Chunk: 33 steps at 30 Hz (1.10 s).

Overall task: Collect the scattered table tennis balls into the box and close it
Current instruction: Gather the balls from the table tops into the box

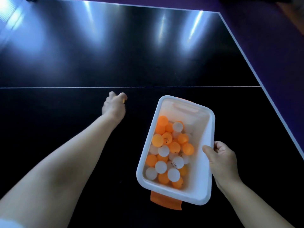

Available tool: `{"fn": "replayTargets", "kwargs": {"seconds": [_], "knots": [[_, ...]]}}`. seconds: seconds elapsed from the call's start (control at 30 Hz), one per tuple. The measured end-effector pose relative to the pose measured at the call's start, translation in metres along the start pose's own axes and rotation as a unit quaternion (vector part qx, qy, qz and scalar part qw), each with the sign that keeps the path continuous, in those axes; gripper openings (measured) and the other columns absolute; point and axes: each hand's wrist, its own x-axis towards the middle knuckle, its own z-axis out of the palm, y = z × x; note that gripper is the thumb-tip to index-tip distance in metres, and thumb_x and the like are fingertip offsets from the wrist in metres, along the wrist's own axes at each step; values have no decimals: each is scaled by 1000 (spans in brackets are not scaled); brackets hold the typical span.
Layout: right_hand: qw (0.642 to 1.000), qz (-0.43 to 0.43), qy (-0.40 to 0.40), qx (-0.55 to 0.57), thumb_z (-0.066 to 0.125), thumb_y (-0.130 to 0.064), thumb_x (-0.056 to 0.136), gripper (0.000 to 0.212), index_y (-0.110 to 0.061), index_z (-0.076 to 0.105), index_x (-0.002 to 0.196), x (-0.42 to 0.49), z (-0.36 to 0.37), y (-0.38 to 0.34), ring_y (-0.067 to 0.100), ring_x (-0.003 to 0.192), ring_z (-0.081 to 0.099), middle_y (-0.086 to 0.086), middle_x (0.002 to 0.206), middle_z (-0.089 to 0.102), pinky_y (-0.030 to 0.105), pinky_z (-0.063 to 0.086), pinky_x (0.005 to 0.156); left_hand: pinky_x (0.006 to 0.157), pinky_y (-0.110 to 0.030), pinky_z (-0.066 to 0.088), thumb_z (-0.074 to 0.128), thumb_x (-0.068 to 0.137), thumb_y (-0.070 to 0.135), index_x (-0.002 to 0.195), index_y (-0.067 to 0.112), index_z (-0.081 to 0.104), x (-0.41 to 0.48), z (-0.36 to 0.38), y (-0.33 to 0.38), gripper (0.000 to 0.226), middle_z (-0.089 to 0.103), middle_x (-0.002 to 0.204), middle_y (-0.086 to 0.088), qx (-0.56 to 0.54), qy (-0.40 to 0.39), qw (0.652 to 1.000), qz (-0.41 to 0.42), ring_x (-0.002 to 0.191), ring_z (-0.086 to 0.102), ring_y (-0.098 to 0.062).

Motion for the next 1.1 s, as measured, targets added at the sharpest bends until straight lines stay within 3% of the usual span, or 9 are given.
{"fn": "replayTargets", "kwargs": {"seconds": [0.13, 0.3, 0.37, 0.43, 0.53, 0.67, 0.8, 0.93, 1.1], "knots": [[1000, -10, -3, -14, 60, -9, 81, 14, 1, 54, 75, 1, -1, 1, 22, 59, 54, 11, 65, 60, 35, 44, 56, 77, -31, 41, 50, 92, 35, 129, 24, 43, -70, -5, 28, 39, 53, 124, -3, -100, 86, 982, 139, 101, 56, -26], [1000, -18, -18, -6, 59, -10, 83, 14, 2, 55, 79, -11, -12, -3, 22, 59, 55, 12, 68, 61, 33, 45, 54, 70, -18, 37, 64, 84, 26, 123, 24, 51, -172, -28, 62, 42, 53, 108, 14, -201, 139, 932, 269, 76, 49, 5], [999, -30, -29, -12, 60, -11, 83, 13, 0, 56, 77, -19, -24, -2, 23, 59, 57, 15, 69, 63, 34, 47, 53, 87, -23, 42, 64, 84, 25, 129, 28, 48, -201, -29, 69, 48, 54, 118, 12, -162, 83, 930, 319, 96, 48, 6], [998, -43, -44, -15, 60, -11, 83, 12, -2, 56, 75, -28, -39, 0, 25, 59, 58, 20, 72, 66, 35, 48, 54, 106, -30, 32, 63, 83, 22, 139, 35, 37, -221, -26, 70, 63, 45, 139, 14, -92, 30, 938, 333, 124, 35, -8], [996, -61, -62, -21, 60, -10, 81, 11, -3, 56, 73, -40, -66, 6, 25, 59, 57, 22, 74, 66, 35, 47, 55, 113, -28, 16, 62, 82, 15, 143, 40, 28, -257, -17, 66, 74, 26, 150, 22, -56, 31, 953, 298, 136, 16, -7], [990, -84, -108, -17, 61, -11, 81, 12, -4, 57, 73, -60, -110, 18, 23, 59, 58, 16, 70, 65, 35, 48, 55, 113, -30, 18, 63, 81, 21, 145, 31, 28, -328, 3, 52, 74, 32, 150, 13, -72, 101, 979, 159, 135, 16, -9], [981, -103, -161, -19, 61, -11, 81, 14, -8, 56, 69, -86, -153, 34, 18, 57, 56, 6, 65, 62, 29, 45, 52, 107, -31, 29, 63, 83, 28, 145, 23, 30, -413, 29, 42, 70, 44, 137, 8, -122, 63, 990, 23, 135, 21, -12], [966, -114, -226, -43, 61, -12, 81, 8, -8, 60, 74, -113, -181, 53, 22, 62, 60, 10, 71, 66, 34, 49, 57, 73, -31, 55, 60, 81, 32, 112, 25, 57, -492, 57, 31, 32, 63, 92, 16, -152, 88, 984, -21, 90, 62, -7], [940, -143, -301, -73, 62, -14, 83, 6, -11, 62, 78, -158, -197, 78, 26, 70, 67, 10, 75, 69, 41, 56, 63, 61, -28, 55, 56, 86, 31, 98, 30, 56, -582, 76, 15, 11, 62, 79, 10, -154, 119, 975, -105, 69, 61, -4]]}}
